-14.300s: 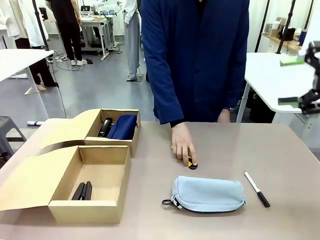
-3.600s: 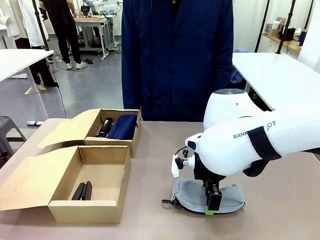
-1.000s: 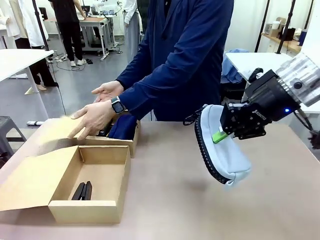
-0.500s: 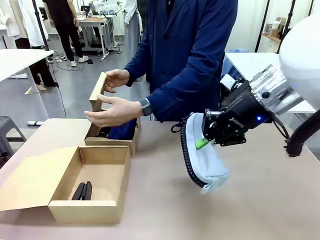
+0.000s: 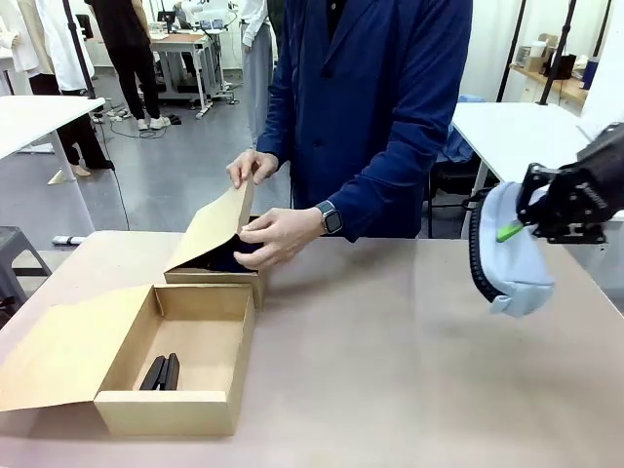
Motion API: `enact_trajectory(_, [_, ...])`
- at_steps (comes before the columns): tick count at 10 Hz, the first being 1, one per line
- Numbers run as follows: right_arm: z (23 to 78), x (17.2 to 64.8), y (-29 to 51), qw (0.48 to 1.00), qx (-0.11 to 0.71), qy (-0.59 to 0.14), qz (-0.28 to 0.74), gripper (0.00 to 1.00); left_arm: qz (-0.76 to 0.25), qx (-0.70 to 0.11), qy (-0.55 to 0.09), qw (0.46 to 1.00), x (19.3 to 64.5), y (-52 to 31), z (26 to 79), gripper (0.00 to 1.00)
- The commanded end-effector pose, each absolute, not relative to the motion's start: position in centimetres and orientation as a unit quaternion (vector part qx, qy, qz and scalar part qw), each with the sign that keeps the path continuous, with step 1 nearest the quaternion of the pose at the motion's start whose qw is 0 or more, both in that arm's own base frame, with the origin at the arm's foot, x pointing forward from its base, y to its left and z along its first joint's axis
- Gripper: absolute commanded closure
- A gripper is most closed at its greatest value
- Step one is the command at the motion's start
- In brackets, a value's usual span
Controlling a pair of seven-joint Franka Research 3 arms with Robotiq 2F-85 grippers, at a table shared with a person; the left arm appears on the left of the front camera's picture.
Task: Place items inside the box.
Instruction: Pick up a Pencil pouch or Stapler and place it inside the Mailer Box closest to the robot.
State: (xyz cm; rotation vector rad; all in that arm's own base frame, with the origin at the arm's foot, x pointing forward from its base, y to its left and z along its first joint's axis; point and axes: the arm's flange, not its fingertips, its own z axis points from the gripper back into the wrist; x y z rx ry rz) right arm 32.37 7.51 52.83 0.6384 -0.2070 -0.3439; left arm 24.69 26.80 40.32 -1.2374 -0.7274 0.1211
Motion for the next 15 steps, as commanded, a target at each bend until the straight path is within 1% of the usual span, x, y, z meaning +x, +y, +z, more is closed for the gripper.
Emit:
enact_trajectory(1, [49.3, 28.5, 8.3, 0.932, 0.316, -0.09, -0.153, 0.96, 0.048, -0.571, -0.347, 0.743, 24.7, 26.8, 40.4, 0.0])
enact_trajectory(4, [49.3, 28.4, 9.4, 0.933, 0.32, -0.089, -0.14, 0.96, 0.048, -0.571, -0.347, 0.743, 24.7, 26.8, 40.4, 0.0])
enact_trajectory(5, [49.3, 28.3, 11.2, 0.936, 0.322, -0.085, -0.119, 0.96, 0.048, -0.571, -0.347, 0.743, 24.7, 26.8, 40.4, 0.0])
enact_trajectory(6, [49.1, 28.7, 14.3, 0.944, 0.309, -0.09, -0.076, 0.96, 0.048, -0.571, -0.347, 0.743, 24.7, 26.8, 40.4, 0.0])
enact_trajectory(7, [48.8, 29.2, 16.1, 0.95, 0.299, -0.076, -0.038, 0.96, 0.048, -0.571, -0.347, 0.743, 24.7, 26.8, 40.4, 0.0])
enact_trajectory(8, [48.6, 29.6, 16.2, 0.953, 0.295, -0.063, -0.034, 0.96, 0.048, -0.571, -0.347, 0.743, 24.7, 26.8, 40.4, 0.0])
enact_trajectory(9, [48.6, 29.6, 14.8, 0.953, 0.292, -0.06, -0.053, 0.96, 0.048, -0.571, -0.347, 0.743, 24.7, 26.8, 40.4, 0.0])
enact_trajectory(11, [48.5, 28.8, 11.9, 0.946, 0.305, -0.074, -0.083, 0.96, 0.048, -0.571, -0.347, 0.743, 24.7, 26.8, 40.4, 0.0])
enact_trajectory(15, [48.4, 28.5, 12.7, 0.952, 0.292, -0.07, -0.06, 0.96, 0.048, -0.571, -0.347, 0.743, 24.7, 26.8, 40.4, 0.0])
